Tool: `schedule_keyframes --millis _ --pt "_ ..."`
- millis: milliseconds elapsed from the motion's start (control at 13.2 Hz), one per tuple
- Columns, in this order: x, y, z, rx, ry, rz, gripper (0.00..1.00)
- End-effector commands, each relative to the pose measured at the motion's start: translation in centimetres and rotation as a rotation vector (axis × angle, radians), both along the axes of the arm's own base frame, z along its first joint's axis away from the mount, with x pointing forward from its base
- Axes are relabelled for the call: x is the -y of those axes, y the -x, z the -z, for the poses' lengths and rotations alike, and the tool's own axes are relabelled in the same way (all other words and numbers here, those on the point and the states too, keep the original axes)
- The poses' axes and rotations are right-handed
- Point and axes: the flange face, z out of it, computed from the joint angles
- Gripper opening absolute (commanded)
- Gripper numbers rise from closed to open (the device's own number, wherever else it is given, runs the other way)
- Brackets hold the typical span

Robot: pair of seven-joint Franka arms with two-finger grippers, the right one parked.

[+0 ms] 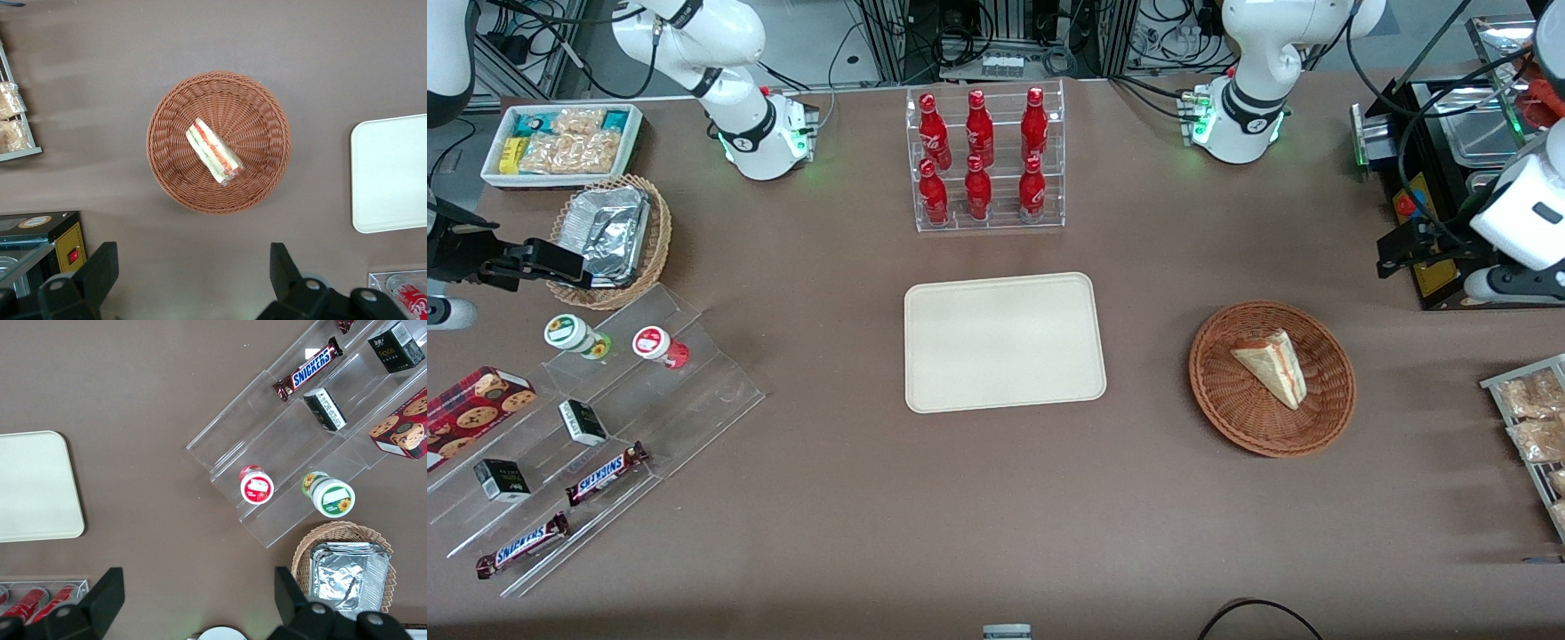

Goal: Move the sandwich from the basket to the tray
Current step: 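Move the left gripper over the sandwich in the wicker basket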

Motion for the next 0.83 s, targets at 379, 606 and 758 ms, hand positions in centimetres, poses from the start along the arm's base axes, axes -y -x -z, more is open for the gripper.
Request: schedule_keyframes --millis 379,606,758 --pt "3.3 0.0 15.8 0.100 -0.016 -0.330 1.00" --pt "3.8 0.5 20.3 0.102 -0.014 -0.474 1.00" --pt "4.0 0.5 23.8 0.096 -0.012 -0.523 1.00"
